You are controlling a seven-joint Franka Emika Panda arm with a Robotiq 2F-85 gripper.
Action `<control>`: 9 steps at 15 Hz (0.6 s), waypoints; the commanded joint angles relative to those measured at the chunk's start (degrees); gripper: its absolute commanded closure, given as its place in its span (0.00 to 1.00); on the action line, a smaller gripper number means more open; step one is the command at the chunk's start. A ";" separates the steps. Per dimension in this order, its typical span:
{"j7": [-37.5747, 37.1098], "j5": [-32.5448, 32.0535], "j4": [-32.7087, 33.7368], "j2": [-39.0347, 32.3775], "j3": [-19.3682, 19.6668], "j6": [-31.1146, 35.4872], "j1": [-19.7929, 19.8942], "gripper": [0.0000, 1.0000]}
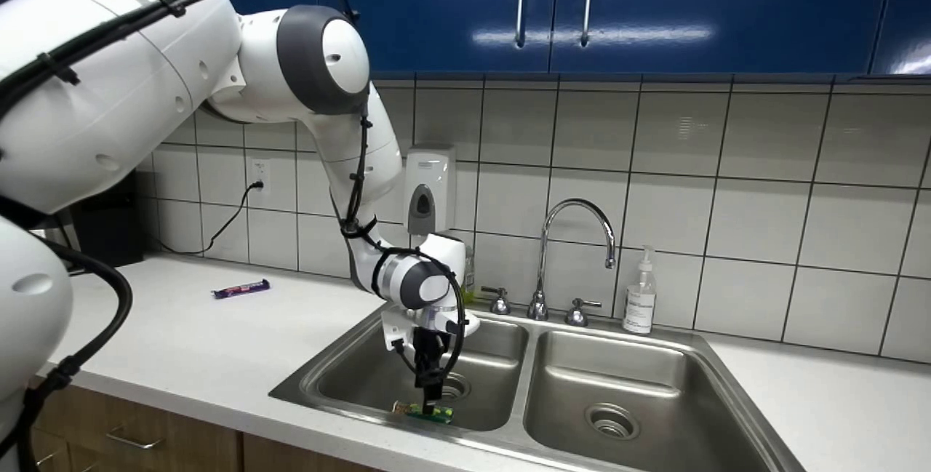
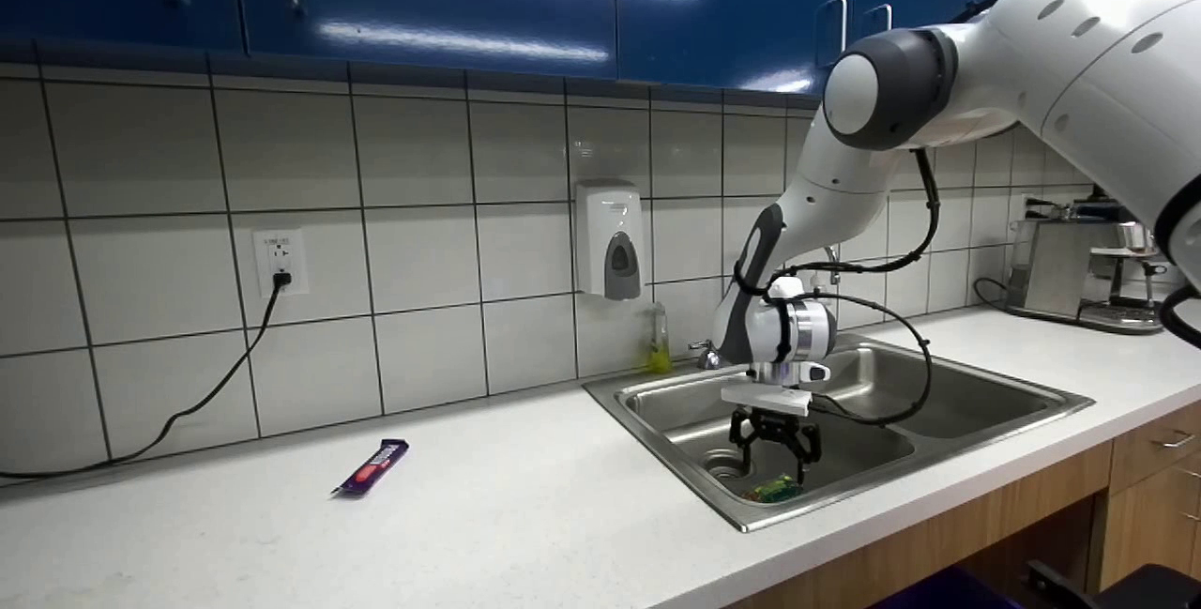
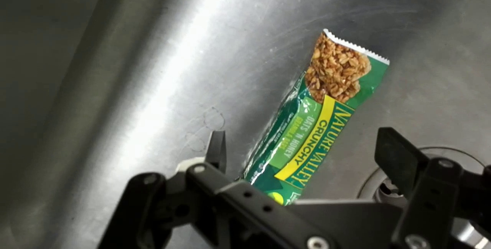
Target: Remove the green chocolate bar from the sink
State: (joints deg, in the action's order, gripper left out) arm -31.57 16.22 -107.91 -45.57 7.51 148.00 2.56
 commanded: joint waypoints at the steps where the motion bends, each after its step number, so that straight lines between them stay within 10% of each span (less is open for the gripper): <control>1: -2.75 1.25 1.25 -1.47 1.21 1.86 -0.89 0.00; 9: -5.42 0.86 2.99 -3.83 2.00 2.78 -1.00 0.00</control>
State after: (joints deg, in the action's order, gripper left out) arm -35.10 16.40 -106.38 -48.17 8.64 150.51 2.45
